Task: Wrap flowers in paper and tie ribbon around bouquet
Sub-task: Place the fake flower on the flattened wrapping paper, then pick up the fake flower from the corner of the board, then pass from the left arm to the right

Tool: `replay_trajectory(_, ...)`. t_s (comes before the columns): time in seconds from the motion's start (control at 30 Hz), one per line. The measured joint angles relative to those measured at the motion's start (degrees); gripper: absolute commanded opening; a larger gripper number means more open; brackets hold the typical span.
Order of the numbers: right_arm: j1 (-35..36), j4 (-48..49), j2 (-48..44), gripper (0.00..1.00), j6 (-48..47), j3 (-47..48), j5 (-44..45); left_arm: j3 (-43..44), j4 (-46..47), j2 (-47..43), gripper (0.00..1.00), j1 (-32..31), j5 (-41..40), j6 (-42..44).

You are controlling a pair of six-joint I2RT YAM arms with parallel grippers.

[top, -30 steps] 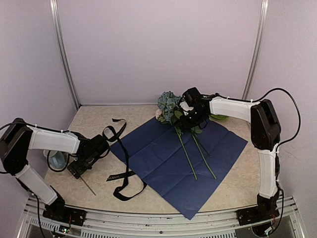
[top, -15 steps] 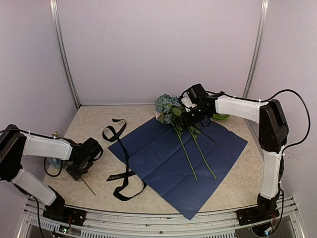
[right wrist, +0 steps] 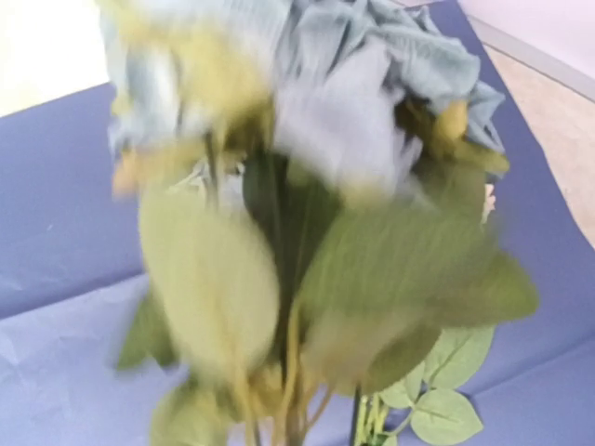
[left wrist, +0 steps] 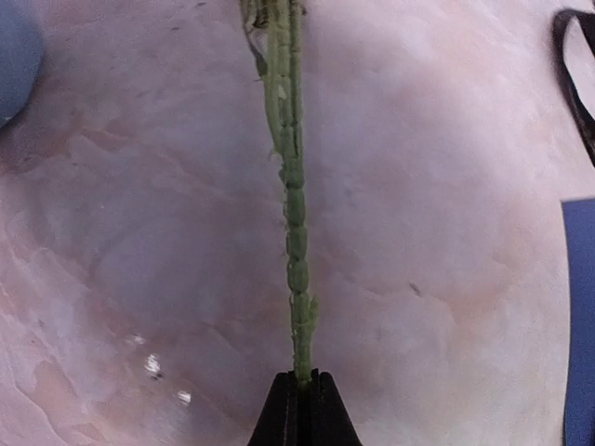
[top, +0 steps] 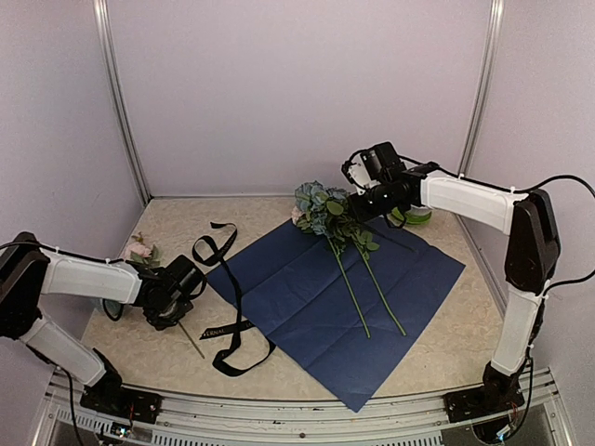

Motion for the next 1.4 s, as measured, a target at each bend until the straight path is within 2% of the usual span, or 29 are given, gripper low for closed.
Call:
replay_trajectory(0.1, 0.0, 0.1, -0.1, 0.26, 0.3, -0.3, 0.7, 2.4, -0.2, 2.3, 0.0, -2.7, 0.3, 1.0)
replay_trajectory(0.2, 0.0, 1.4, 0.0, 0.29, 1.3, -1.9, 0.0, 1.8, -0.3, 2.4, 0.0, -3.2, 0.3, 0.9)
replay_trajectory(0.5, -0.2, 4.0, 1.6, 0.34, 4.2, -4.1, -6.2, 0.2, -4.4, -1.8, 0.0, -4.5, -1.7, 0.4)
replay_trajectory(0.6, -0.2, 6.0, 1.0, 0.35, 4.5, -5.2, -9.5, 3.4, -9.7, -3.3, 0.0, -7.3, -5.5, 0.1)
replay_trajectory(0.83, 0.3, 10.8, -4.4, 0.38, 4.1, -7.3, -17.4, 17.3, -20.8, -7.7, 0.0, -11.9, -17.3, -1.0)
replay_trajectory(1.0, 1.0, 17.4, -11.3, 0.49, 4.0, -10.8, -26.8, 25.7, -25.2, -8.0, 0.0, -19.5, -27.1, 1.0)
replay_trajectory(1.07, 1.6, 21.1, -13.5, 0.58, 4.9, -12.2, -31.4, 28.0, -21.8, -7.2, 0.0, -25.0, -31.3, 7.1)
replay_trajectory(1.13, 2.7, 26.5, -15.2, 0.72, 6.5, -13.4, -36.5, 28.6, -11.6, -6.6, 0.0, -31.1, -33.7, 18.2)
replay_trajectory(1.2, 4.2, 31.3, -15.6, 0.82, 8.6, -13.8, -41.0, 27.9, 1.7, -6.5, 0.0, -35.5, -31.4, 30.3)
replay_trajectory(1.3, 6.1, 37.0, -15.5, 0.86, 12.2, -13.9, -46.8, 24.4, 21.6, -7.7, 0.0, -37.4, -22.0, 42.8)
replay_trajectory(1.4, 6.9, 42.8, -15.9, 0.87, 15.7, -15.0, -50.5, 22.3, 34.3, -8.4, 0.0, -37.3, -15.2, 50.0)
